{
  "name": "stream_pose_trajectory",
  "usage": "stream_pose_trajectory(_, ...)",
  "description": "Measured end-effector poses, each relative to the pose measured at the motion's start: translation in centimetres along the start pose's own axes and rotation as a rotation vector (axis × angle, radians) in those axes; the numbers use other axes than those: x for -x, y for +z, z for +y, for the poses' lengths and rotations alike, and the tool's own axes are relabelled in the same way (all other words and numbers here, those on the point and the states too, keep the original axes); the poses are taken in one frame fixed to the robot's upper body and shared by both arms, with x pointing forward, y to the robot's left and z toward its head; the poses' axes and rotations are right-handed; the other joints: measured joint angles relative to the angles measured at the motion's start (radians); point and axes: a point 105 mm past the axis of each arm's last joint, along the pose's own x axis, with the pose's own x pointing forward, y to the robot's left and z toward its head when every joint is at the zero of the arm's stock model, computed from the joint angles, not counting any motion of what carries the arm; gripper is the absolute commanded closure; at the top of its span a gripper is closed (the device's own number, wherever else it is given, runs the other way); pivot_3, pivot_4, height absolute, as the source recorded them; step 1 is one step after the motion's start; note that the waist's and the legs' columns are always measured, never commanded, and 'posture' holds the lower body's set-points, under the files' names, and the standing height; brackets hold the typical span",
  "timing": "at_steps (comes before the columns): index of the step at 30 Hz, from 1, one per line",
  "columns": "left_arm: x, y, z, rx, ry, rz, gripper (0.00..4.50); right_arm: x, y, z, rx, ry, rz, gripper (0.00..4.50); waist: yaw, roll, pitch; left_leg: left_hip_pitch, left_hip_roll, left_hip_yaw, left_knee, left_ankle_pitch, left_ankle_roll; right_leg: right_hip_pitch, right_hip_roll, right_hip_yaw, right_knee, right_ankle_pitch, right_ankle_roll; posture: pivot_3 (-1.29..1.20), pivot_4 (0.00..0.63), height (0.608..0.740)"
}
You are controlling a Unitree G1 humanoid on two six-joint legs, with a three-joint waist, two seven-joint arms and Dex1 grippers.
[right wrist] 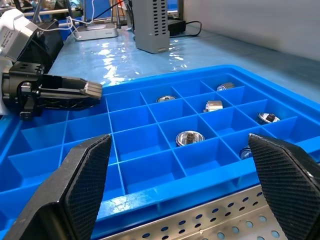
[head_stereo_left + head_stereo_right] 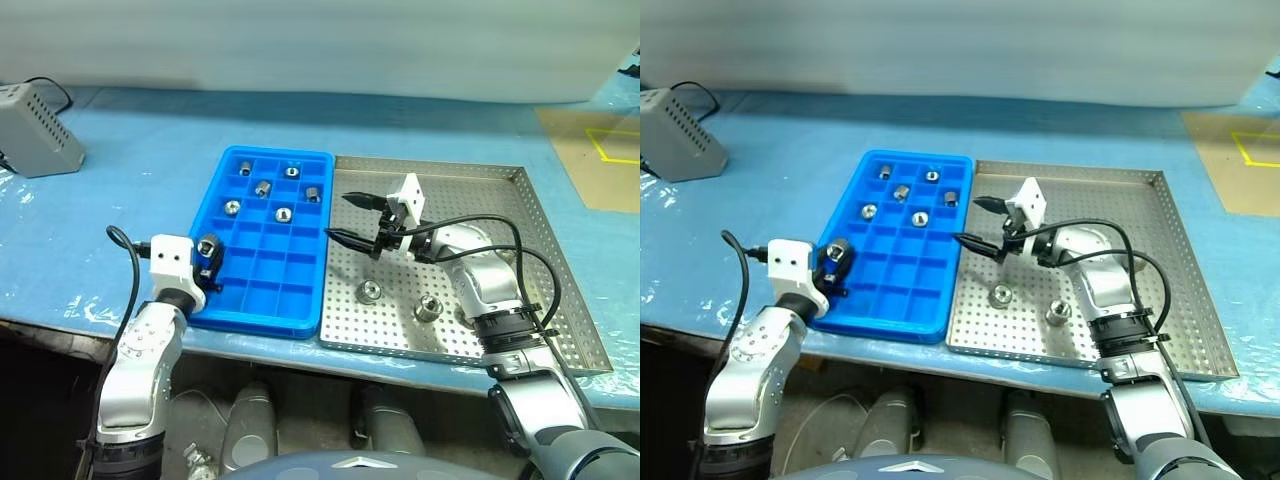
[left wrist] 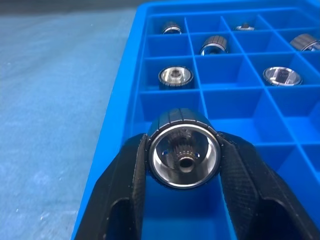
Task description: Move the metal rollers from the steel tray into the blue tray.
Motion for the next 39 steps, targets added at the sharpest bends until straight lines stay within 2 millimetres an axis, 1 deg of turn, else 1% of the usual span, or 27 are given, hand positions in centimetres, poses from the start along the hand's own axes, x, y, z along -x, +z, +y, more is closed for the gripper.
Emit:
stream_pose_trajectory(1,0.1,-0.1,0.1,0.000,0.000,0.008,2.01,0.0,0.0,0.0,0.000,-0.001,-0.001,0.00,0.000,0.000,0.000,0.000,0.000,0.000,0.000,0.000,0.000,0.000,0.000,0.000,0.000,0.000,0.000,0.14,0.150,0.740)
stream_pose_trajectory(2,0.1,-0.1,0.1,0.002,-0.003,0.012,1.76,-0.1,0.0,0.0,0.000,-0.001,-0.002,0.00,0.000,0.000,0.000,0.001,0.000,0.000,-0.001,0.000,0.000,0.000,0.000,0.000,0.000,-0.001,0.002,0.14,0.150,0.740)
stream_pose_trajectory(4,0.0,-0.1,-0.3,0.004,-0.026,0.020,1.13,-0.1,-0.1,0.0,0.003,-0.004,0.001,0.00,0.000,0.000,0.000,0.002,0.000,0.000,-0.001,0.000,0.000,0.000,0.000,0.001,0.000,-0.003,0.005,0.14,0.150,0.740)
stream_pose_trajectory(5,-0.1,0.0,-0.6,0.008,-0.039,0.018,0.72,-0.1,-0.1,-0.1,0.005,-0.011,0.005,0.00,-0.001,0.000,0.000,0.002,0.000,0.000,-0.002,0.000,-0.001,0.000,0.000,0.001,0.000,-0.003,0.005,0.11,0.150,0.740)
stream_pose_trajectory(7,-0.4,0.3,-1.0,0.004,-0.069,0.009,0.16,-0.1,-0.1,-0.3,0.004,-0.028,0.006,0.00,-0.001,0.000,0.000,0.002,0.000,0.000,-0.002,0.001,-0.001,0.000,0.000,0.001,0.000,-0.003,0.005,0.10,0.150,0.740)
stream_pose_trajectory(9,-0.9,1.1,-1.4,-0.033,-0.136,-0.016,0.16,0.1,-0.3,-0.6,-0.002,-0.056,0.014,0.00,0.000,0.000,0.000,0.002,0.000,0.000,-0.002,0.002,-0.002,-0.001,0.001,0.001,0.001,-0.003,0.005,0.09,0.150,0.740)
stream_pose_trajectory(11,-1.3,2.4,-2.2,-0.079,-0.228,-0.062,0.16,0.5,-0.7,-1.4,-0.021,-0.099,0.027,0.00,-0.002,0.000,0.000,0.002,0.000,0.001,-0.003,0.002,-0.002,-0.001,0.001,0.001,0.001,-0.003,0.005,0.05,0.150,0.740)
stream_pose_trajectory(12,-1.4,3.1,-2.6,-0.084,-0.271,-0.089,0.16,0.9,-1.0,-1.8,-0.033,-0.124,0.035,0.00,-0.004,0.000,0.000,0.002,-0.001,0.001,-0.002,0.002,-0.002,-0.001,0.001,0.002,0.000,-0.001,0.002,0.03,0.150,0.740)
stream_pose_trajectory(13,-1.5,3.9,-3.2,-0.073,-0.317,-0.117,0.16,1.3,-1.1,-2.3,-0.040,-0.149,0.041,0.00,-0.005,0.000,0.000,0.001,-0.001,0.002,-0.002,0.002,-0.002,-0.001,0.000,0.003,0.000,0.001,-0.001,0.01,0.150,0.740)
stream_pose_trajectory(17,-1.9,7.3,-6.1,-0.029,-0.532,-0.231,0.16,2.6,-1.1,-3.5,-0.044,-0.219,0.048,0.00,-0.010,0.000,0.000,0.001,-0.001,0.004,-0.002,0.002,-0.002,-0.003,0.001,0.004,0.002,0.001,-0.002,-0.08,0.150,0.740)
stream_pose_trajectory(19,-2.2,8.5,-7.7,-0.017,-0.668,-0.257,0.16,3.6,-1.3,-3.8,-0.050,-0.259,0.056,0.00,-0.014,0.000,0.000,0.001,-0.001,0.006,-0.002,0.002,-0.002,-0.005,0.001,0.006,0.004,0.001,-0.002,-0.13,0.150,0.740)
stream_pose_trajectory(22,-2.6,8.8,-8.7,0.000,-0.773,-0.244,0.16,4.3,-1.6,-3.6,-0.072,-0.287,0.057,0.00,-0.036,0.000,0.000,0.002,0.000,0.009,-0.002,0.002,-0.002,-0.007,0.002,0.008,0.007,0.001,-0.002,-0.21,0.150,0.740)
stream_pose_trajectory(23,-2.9,8.5,-9.2,-0.011,-0.859,-0.220,0.16,4.8,-1.7,-3.4,-0.075,-0.302,0.061,0.00,-0.041,0.000,0.000,0.002,-0.002,0.010,-0.002,0.003,-0.002,-0.008,0.003,0.009,0.007,0.001,-0.002,-0.22,0.150,0.740)
stream_pose_trajectory(25,-3.5,7.7,-8.9,-0.054,-0.991,-0.156,0.16,5.8,-1.8,-2.8,-0.069,-0.325,0.076,0.00,-0.050,0.000,0.000,0.003,0.000,0.011,-0.002,0.003,-0.003,-0.008,0.007,0.011,0.007,0.001,-0.002,-0.27,0.150,0.740)
stream_pose_trajectory(26,-3.8,7.2,-8.5,-0.078,-1.027,-0.130,0.16,6.3,-1.9,-2.6,-0.065,-0.339,0.085,0.00,-0.059,0.000,0.000,0.003,0.000,0.011,-0.002,0.004,-0.003,-0.008,0.007,0.011,0.007,0.001,-0.002,-0.30,0.150,0.740)
stream_pose_trajectory(27,-4.0,6.7,-8.6,-0.106,-1.075,-0.104,0.16,7.0,-1.9,-2.5,-0.058,-0.359,0.093,0.00,-0.067,0.001,-0.001,0.003,0.000,0.011,-0.002,0.004,-0.003,-0.008,0.007,0.012,0.007,0.001,-0.002,-0.31,0.150,0.740)
stream_pose_trajectory(29,-4.3,5.8,-9.3,-0.147,-1.173,-0.054,0.16,7.5,-1.9,-2.0,-0.052,-0.376,0.099,0.00,-0.075,0.001,-0.001,0.004,0.000,0.012,-0.002,0.004,-0.003,-0.008,0.007,0.013,0.007,0.001,-0.002,-0.36,0.150,0.740)
stream_pose_trajectory(30,-4.5,5.4,-10.0,-0.173,-1.238,-0.030,0.16,7.7,-1.9,-1.5,-0.051,-0.379,0.098,0.00,-0.085,0.001,-0.001,0.004,0.000,0.012,-0.002,0.004,-0.003,-0.008,0.007,0.013,0.007,0.001,-0.002,-0.39,0.150,0.740)
stream_pose_trajectory(33,-4.9,6.1,-11.3,-0.230,-1.346,-0.028,0.16,8.0,-1.8,-0.1,-0.042,-0.375,0.103,0.00,-0.099,0.000,-0.001,0.003,0.000,0.013,-0.001,0.004,-0.003,-0.008,0.008,0.013,0.007,0.001,-0.002,-0.44,0.150,0.740)
stream_pose_trajectory(36,-4.7,7.8,-13.6,-0.257,-1.464,-0.085,0.16,8.1,-2.1,1.3,-0.037,-0.370,0.119,0.00,-0.111,0.000,-0.001,0.003,0.000,0.013,-0.001,0.003,-0.003,-0.008,0.008,0.013,0.007,0.001,-0.002,-0.49,0.150,0.740)
stream_pose_trajectory(39,-4.3,8.6,-15.4,-0.289,-1.586,-0.094,0.16,8.4,-2.2,2.6,-0.028,-0.387,0.129,0.00,-0.124,0.000,-0.001,0.003,0.000,0.014,0.000,0.003,-0.002,-0.008,0.008,0.013,0.006,0.001,-0.002,-0.53,0.150,0.740)
